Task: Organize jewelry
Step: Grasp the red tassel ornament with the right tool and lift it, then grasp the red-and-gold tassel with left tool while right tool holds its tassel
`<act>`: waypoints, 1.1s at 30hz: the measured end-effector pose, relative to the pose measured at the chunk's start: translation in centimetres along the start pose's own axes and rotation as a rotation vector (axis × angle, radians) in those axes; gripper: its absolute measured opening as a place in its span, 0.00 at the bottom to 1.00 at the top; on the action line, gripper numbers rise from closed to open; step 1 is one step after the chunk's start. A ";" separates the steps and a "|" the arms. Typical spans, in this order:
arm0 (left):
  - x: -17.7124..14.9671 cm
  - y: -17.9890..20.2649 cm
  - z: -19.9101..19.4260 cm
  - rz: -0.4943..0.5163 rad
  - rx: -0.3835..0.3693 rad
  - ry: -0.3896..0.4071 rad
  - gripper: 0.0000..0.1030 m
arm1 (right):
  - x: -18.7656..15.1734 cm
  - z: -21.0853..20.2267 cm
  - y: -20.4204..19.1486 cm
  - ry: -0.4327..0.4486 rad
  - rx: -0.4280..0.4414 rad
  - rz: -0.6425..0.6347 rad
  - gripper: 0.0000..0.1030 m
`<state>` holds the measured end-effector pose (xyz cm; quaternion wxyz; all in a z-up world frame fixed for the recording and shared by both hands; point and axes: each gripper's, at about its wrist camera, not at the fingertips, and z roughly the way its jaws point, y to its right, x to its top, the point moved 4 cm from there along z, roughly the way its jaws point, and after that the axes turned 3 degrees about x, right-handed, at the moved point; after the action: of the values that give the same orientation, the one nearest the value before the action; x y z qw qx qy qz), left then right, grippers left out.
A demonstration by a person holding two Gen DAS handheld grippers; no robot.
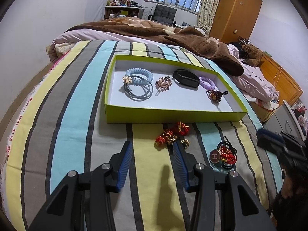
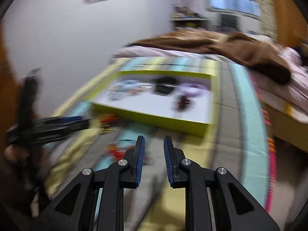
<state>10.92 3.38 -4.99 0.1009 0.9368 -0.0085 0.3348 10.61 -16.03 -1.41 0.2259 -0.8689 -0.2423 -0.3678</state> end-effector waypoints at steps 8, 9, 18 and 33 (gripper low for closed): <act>0.1 0.3 0.4 0.003 -0.004 -0.010 0.45 | -1.6 4.4 -2.8 -0.177 0.008 -0.182 0.21; 0.1 0.3 0.4 0.004 -0.003 -0.009 0.45 | -1.7 4.7 -2.7 -0.186 -0.007 -0.192 0.21; 0.2 0.8 0.8 0.036 -0.032 -0.019 0.51 | -1.3 4.6 -2.4 -0.158 -0.066 -0.207 0.11; 2.3 3.2 1.9 0.146 0.032 0.007 0.51 | 1.6 0.6 -0.2 0.034 0.011 0.005 0.08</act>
<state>13.63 0.03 -4.41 0.0611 0.9340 -0.0712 0.3446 11.80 -15.15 -0.60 0.2355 -0.8618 -0.2384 -0.3808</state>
